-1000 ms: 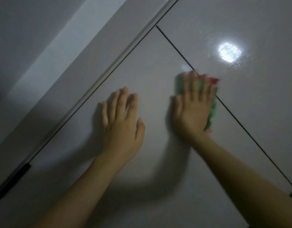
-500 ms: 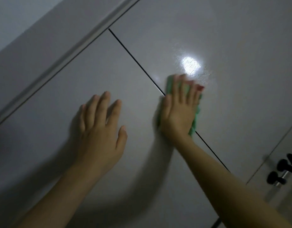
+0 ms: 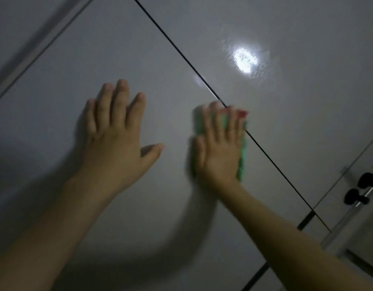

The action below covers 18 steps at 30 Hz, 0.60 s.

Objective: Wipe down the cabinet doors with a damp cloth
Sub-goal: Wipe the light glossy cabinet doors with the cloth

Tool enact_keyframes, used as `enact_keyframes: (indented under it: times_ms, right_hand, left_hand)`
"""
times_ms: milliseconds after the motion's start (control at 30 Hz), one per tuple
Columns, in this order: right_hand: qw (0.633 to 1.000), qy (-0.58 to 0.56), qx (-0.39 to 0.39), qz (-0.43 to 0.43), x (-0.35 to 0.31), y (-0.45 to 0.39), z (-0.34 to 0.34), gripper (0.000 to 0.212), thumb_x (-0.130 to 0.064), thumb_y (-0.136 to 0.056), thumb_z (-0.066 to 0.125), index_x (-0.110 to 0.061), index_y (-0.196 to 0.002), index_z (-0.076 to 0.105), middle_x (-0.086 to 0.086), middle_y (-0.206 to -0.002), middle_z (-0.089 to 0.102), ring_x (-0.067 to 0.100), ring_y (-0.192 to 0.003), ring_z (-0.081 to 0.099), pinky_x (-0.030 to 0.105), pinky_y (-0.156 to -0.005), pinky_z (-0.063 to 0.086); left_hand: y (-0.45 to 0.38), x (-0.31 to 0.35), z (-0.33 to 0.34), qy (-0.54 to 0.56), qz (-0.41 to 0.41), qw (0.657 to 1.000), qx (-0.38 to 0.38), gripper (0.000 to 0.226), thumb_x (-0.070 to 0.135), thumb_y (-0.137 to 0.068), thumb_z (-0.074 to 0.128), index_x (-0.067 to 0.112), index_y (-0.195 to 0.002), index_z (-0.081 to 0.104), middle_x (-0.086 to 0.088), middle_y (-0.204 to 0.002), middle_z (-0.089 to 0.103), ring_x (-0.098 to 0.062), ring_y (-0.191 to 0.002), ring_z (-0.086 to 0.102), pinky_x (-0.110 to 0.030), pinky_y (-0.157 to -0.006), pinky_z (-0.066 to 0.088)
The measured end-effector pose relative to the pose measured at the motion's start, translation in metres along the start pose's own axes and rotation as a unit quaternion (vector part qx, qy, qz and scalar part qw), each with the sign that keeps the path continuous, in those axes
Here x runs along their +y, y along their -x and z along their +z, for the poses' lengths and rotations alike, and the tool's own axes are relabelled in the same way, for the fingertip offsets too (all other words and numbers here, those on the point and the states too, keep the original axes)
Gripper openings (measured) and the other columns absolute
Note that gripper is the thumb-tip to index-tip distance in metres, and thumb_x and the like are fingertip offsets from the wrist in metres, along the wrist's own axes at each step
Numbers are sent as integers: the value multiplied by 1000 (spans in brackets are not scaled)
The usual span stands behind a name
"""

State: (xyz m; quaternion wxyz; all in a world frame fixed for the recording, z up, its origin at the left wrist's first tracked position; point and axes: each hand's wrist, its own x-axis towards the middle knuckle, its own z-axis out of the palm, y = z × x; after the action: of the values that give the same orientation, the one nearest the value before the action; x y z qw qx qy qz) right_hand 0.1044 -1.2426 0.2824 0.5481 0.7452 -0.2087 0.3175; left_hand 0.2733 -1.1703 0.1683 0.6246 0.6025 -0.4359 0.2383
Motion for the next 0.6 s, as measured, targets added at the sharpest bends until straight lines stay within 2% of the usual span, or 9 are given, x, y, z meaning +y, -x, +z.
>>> enact_keyframes:
  times_ms: [100, 167, 233, 300, 367, 400, 433, 500, 600]
  right_hand:
    - [961, 17, -86, -262, -11, 81, 4, 50, -39, -100, 27, -24, -148, 26, 1, -155, 21, 31, -147, 11, 47, -119, 5]
    - [952, 37, -99, -287, 25, 88, -2, 48, -38, -101, 27, -26, -147, 29, 1, -152, 27, 29, -146, 13, 45, -119, 7]
    - [977, 66, -74, -191, 72, 67, -12, 50, -38, -103, 17, -25, -151, 19, 6, -151, 29, 34, -144, 17, 47, -119, 8]
    - [995, 82, -53, 16, 113, 27, -23, 53, -41, -102, 8, -21, -152, 7, 13, -156, 21, 38, -144, 14, 52, -117, 11]
    - [983, 58, -13, 174, 108, -18, -25, 58, -42, -100, 9, -18, -152, 10, 11, -159, 15, 37, -146, 9, 56, -116, 10]
    - [982, 45, 13, 182, 85, -31, -20, 59, -41, -99, 13, -16, -152, 15, 11, -159, 17, 37, -146, 10, 57, -116, 9]
    - [988, 29, 26, 150, 53, -34, -14, 58, -39, -98, 18, -15, -151, 21, 11, -157, 21, 38, -145, 13, 57, -116, 8]
    - [1000, -15, 17, 4, -15, -14, 0, 55, -37, -97, 29, -17, -148, 32, 9, -154, 30, 39, -143, 20, 54, -117, 6]
    - [973, -43, -54, -218, -81, 54, 10, 49, -36, -96, 38, -23, -143, 41, 4, -151, 38, 33, -143, 23, 48, -119, 5]
  left_hand:
    - [0, 3, -1, -1, -2, 1000, -19, 99, 62, -79, 60, 10, -151, 17, -20, -159, 4, -37, -145, -1, -51, -115, -2]
    - [0, 1, -3, 11, 3, 1000, -21, 101, 55, -77, 67, 10, -152, 17, -19, -159, 2, -36, -146, -2, -48, -115, -3]
    - [2, -6, -8, 22, 27, 999, -18, 91, 53, -80, 65, 12, -150, 23, -17, -159, 9, -34, -146, 4, -47, -115, 3]
    - [4, -19, -13, 39, 46, 998, -13, 80, 51, -80, 53, 10, -146, 33, -16, -157, 20, -33, -144, 15, -47, -113, 14]
    - [5, -33, -19, 57, 62, 996, 3, 73, 46, -81, 44, 5, -141, 40, -19, -151, 32, -36, -139, 27, -50, -111, 23]
    - [5, -39, -20, 64, 68, 996, 13, 70, 43, -81, 43, 3, -139, 42, -20, -149, 35, -38, -136, 32, -52, -110, 26]
    - [8, -43, -21, 69, 69, 995, 21, 68, 39, -82, 43, 2, -139, 43, -22, -147, 37, -40, -134, 34, -53, -110, 28]
    - [19, -51, -20, 71, 66, 994, 44, 64, 33, -81, 46, 1, -137, 45, -24, -145, 38, -42, -132, 37, -54, -109, 29]
    - [39, -58, -19, 46, 89, 993, 62, 59, 23, -80, 48, 0, -134, 47, -25, -143, 41, -42, -130, 40, -51, -106, 31]
